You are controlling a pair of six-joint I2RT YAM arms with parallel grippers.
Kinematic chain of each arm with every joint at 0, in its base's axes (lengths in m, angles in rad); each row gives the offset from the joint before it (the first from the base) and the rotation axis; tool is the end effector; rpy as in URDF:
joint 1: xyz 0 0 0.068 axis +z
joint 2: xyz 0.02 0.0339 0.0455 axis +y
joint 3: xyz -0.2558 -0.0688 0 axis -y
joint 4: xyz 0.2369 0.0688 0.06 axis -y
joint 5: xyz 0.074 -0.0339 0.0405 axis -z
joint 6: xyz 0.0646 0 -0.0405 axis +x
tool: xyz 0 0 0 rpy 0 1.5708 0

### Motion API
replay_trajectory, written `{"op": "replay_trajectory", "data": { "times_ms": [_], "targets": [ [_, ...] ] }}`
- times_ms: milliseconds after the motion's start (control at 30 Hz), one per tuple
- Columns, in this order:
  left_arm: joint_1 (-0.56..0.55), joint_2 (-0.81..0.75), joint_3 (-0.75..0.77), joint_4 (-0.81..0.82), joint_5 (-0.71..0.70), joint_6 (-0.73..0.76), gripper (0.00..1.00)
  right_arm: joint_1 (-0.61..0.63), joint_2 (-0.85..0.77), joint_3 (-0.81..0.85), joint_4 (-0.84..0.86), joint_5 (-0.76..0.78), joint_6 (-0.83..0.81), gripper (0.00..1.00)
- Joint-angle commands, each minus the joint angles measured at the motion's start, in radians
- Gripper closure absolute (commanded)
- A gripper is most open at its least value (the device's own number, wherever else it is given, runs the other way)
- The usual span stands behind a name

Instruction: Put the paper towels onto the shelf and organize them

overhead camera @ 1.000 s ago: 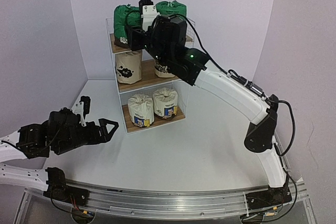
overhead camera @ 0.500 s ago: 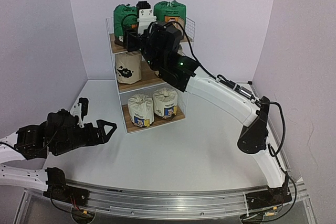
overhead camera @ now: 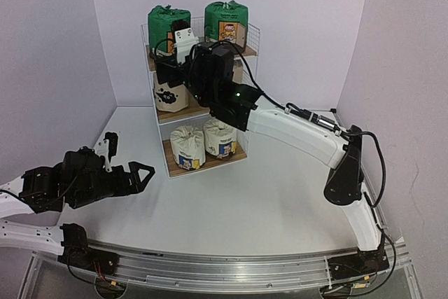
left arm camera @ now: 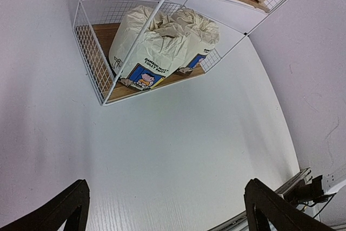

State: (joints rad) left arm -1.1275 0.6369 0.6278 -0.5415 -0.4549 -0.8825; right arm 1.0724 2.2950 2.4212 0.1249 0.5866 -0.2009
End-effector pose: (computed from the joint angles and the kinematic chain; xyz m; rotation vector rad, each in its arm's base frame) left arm 0.0961 -0.1362 0.2544 -0.0135 2.1477 -0.7417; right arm 0.2899 0.4579 0.4262 -0.3596 1.3227 0.3452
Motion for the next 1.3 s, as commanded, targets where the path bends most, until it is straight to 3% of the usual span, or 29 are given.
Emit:
{"op": "replay_trajectory", "data": {
  "times_ms": [0, 367, 500, 700, 767, 833, 1000, 1167, 1267],
  "targets": [
    [-0.002, -0.005, 0.035, 0.005, -0.011, 0.016, 0.00, 0.041, -0.100, -0.065, -0.028, 0.000, -0.039, 0.07],
    [-0.003, 0.010, 0.034, 0.027, -0.002, 0.019, 0.00, 0.085, -0.339, -0.364, -0.059, 0.055, 0.047, 0.04],
    [-0.003, 0.004, 0.030, 0.021, -0.002, 0.011, 0.00, 0.086, -0.503, -0.570, -0.161, 0.054, 0.145, 0.03],
    [-0.002, -0.002, 0.044, -0.065, -0.068, -0.083, 0.00, 0.068, -0.774, -0.947, -0.345, 0.182, 0.323, 0.02],
    [-0.002, 0.017, 0.060, -0.140, -0.106, -0.163, 0.00, -0.012, -0.849, -1.039, -0.494, 0.092, 0.472, 0.02],
    [-0.002, 0.044, 0.082, -0.221, -0.143, -0.240, 0.00, -0.140, -0.906, -1.131, -0.605, -0.103, 0.645, 0.02],
    [0.003, 0.111, 0.106, -0.379, -0.226, -0.402, 0.00, -0.391, -1.050, -1.437, -0.610, -0.194, 0.783, 0.02],
    [0.062, 0.049, 0.067, -0.343, -0.204, -0.373, 0.00, -0.619, -1.165, -1.669, -0.584, -0.212, 0.841, 0.02],
    [0.141, 0.067, 0.031, -0.257, -0.105, -0.297, 0.00, -0.703, -1.238, -1.770, -0.534, -0.229, 0.843, 0.02]
  ]
}}
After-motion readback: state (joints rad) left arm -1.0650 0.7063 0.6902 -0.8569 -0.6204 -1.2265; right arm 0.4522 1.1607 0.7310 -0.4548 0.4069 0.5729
